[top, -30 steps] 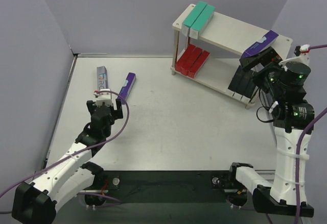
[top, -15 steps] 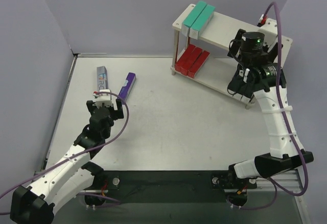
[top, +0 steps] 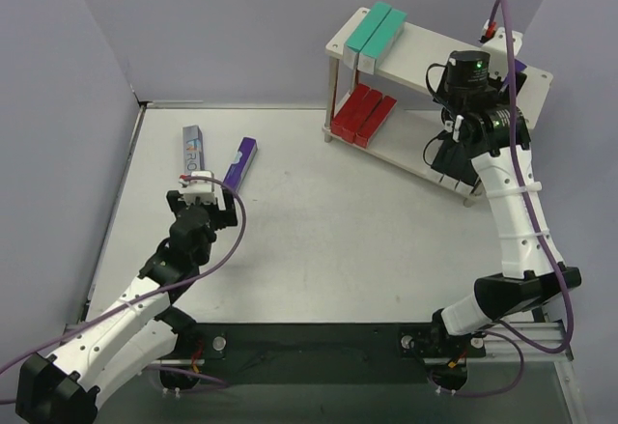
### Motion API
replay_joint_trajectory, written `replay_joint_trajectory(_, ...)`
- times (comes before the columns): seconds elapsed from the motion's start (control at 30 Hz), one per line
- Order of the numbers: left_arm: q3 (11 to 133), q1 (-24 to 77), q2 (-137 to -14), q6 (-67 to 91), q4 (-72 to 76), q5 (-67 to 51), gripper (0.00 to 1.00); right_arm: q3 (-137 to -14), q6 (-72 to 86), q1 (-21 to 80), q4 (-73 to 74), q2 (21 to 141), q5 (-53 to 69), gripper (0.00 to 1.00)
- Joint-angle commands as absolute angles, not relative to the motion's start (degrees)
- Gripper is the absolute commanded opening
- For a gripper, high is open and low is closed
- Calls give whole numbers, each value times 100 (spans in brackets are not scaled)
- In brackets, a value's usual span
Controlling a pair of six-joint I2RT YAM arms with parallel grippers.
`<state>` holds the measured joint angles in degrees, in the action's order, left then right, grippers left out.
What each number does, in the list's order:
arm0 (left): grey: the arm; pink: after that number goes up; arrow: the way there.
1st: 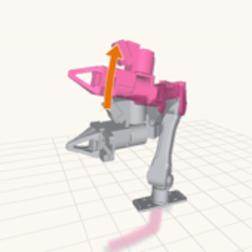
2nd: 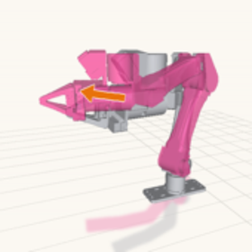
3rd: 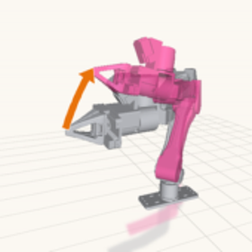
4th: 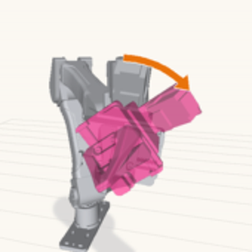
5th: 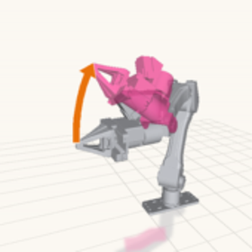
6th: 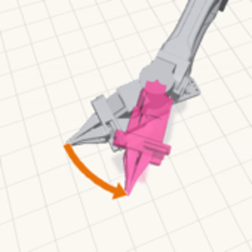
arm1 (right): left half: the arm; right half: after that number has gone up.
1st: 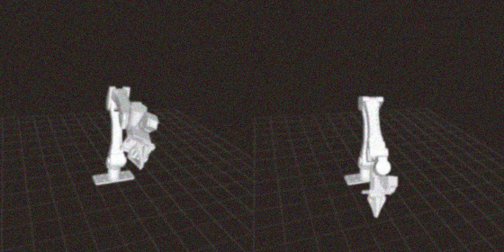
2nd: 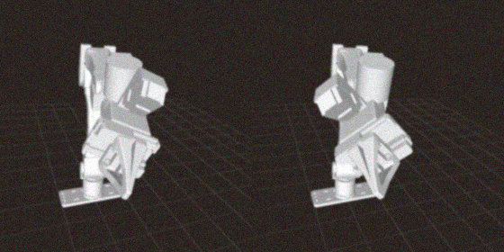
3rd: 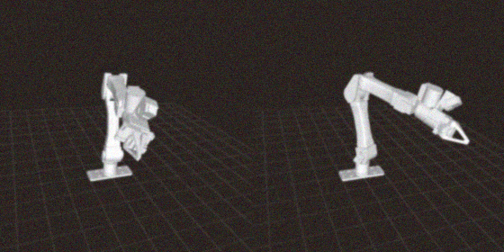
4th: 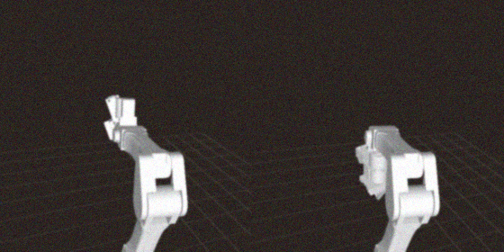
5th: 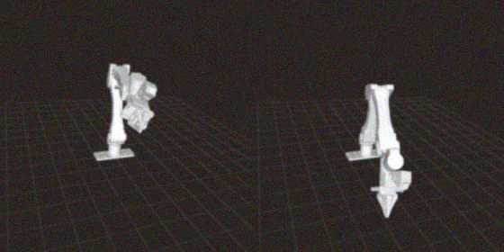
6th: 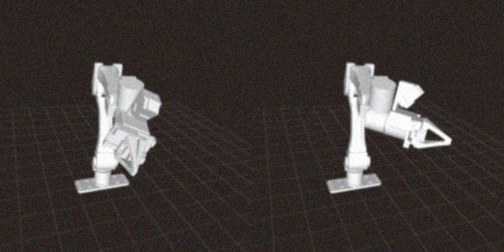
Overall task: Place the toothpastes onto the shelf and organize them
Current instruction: Adjust the toothpaste on the shelf.
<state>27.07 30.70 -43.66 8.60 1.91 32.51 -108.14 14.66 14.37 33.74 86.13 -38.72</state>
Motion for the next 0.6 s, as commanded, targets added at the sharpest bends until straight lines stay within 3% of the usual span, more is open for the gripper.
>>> replay_joint_trajectory(0.0,2813,3199,-4263,896,492,3208,95,-11004,1459,1284,3428,8692,-3930,74)
replay_joint_trajectory(0.13,2804,3305,-4271,879,501,3208,95,-10969,1591,1099,3507,8692,-3622,63)
replay_joint_trajectory(0.57,2777,3340,-4263,861,527,3217,95,-10626,1232,308,3551,8306,-2427,44)
